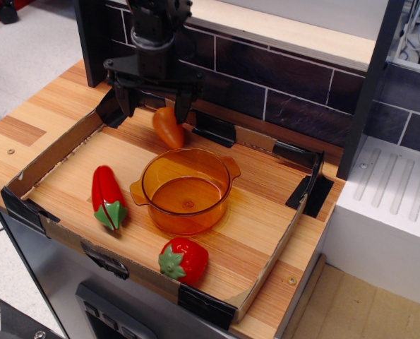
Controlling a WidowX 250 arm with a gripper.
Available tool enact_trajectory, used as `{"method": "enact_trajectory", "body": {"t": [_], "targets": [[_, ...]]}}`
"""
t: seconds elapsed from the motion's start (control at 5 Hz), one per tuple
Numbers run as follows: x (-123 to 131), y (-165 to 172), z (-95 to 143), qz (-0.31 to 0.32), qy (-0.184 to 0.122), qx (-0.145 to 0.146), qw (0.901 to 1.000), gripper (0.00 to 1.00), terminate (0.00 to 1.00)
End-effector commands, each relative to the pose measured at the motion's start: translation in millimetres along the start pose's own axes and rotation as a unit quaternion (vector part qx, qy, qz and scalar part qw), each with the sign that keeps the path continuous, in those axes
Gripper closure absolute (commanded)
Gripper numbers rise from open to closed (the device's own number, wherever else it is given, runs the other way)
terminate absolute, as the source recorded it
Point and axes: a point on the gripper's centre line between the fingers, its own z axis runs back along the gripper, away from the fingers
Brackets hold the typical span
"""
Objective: Put carrot in pot
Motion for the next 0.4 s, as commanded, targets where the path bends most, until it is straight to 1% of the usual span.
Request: {"method": "enact_trajectory", "body": {"t": [0.0, 0.2], "targets": [[-2.3, -1.3, -4.0, -0.006, 0.021, 0.000, 0.9998, 0.00, 0.00], [-3.7, -1.9, -9.5, -0.012, 0.025, -0.002, 0.9996, 0.00, 0.00]]}}
